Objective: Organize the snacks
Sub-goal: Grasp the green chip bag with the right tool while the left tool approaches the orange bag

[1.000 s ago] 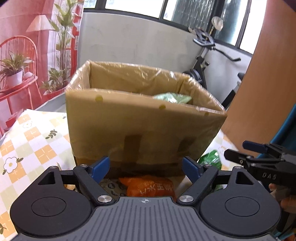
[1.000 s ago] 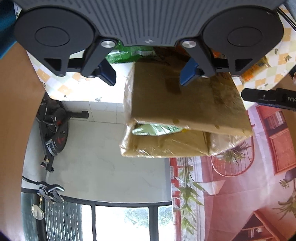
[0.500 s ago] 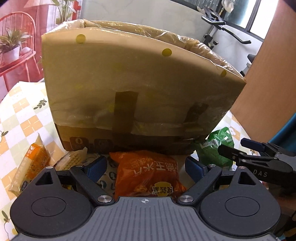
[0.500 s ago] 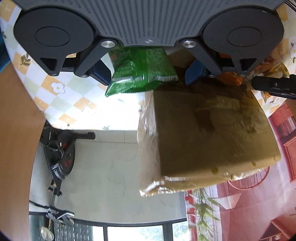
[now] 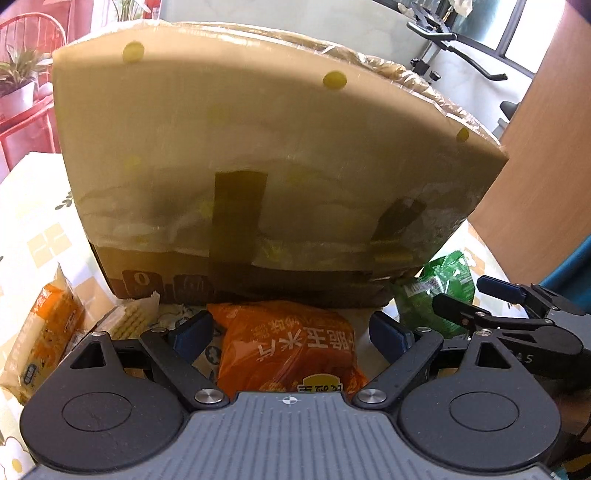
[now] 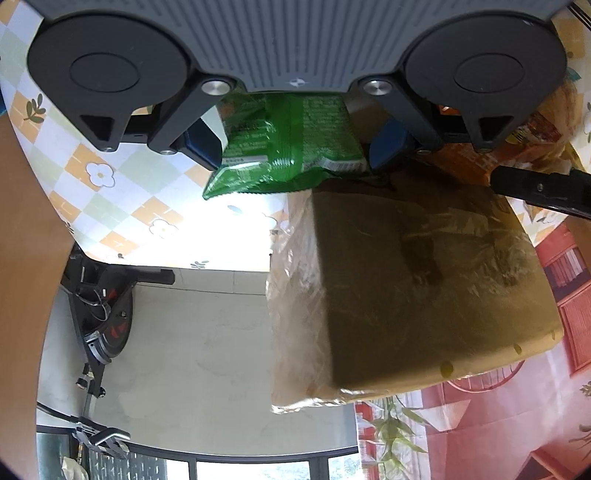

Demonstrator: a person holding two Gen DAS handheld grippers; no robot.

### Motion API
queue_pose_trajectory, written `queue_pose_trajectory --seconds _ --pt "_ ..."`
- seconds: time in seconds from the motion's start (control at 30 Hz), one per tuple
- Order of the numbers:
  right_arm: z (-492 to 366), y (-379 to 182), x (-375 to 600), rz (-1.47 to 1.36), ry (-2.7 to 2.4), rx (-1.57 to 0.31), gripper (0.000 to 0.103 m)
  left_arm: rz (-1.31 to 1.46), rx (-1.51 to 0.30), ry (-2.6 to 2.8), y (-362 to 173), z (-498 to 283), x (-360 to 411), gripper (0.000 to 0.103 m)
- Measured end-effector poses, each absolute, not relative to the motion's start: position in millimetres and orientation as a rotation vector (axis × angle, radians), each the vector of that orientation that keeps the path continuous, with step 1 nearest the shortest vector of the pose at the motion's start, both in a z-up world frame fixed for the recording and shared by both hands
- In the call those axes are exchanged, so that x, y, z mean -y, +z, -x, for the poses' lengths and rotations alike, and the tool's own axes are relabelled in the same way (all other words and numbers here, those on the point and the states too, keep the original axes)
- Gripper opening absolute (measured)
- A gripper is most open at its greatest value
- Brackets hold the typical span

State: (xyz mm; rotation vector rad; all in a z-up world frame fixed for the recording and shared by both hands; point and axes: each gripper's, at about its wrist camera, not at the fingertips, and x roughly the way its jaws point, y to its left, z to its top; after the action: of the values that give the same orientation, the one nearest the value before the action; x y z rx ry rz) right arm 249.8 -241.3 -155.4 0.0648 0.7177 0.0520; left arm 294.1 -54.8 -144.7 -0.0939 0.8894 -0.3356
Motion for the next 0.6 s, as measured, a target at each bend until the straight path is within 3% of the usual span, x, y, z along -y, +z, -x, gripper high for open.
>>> queue_pose_trajectory --seconds 0.6 --pt "-249.1 -176.4 245.4 -0.087 0.033 -0.746 0.089 0.064 -0.978 -0.362 -180.6 -302.0 70.9 0.093"
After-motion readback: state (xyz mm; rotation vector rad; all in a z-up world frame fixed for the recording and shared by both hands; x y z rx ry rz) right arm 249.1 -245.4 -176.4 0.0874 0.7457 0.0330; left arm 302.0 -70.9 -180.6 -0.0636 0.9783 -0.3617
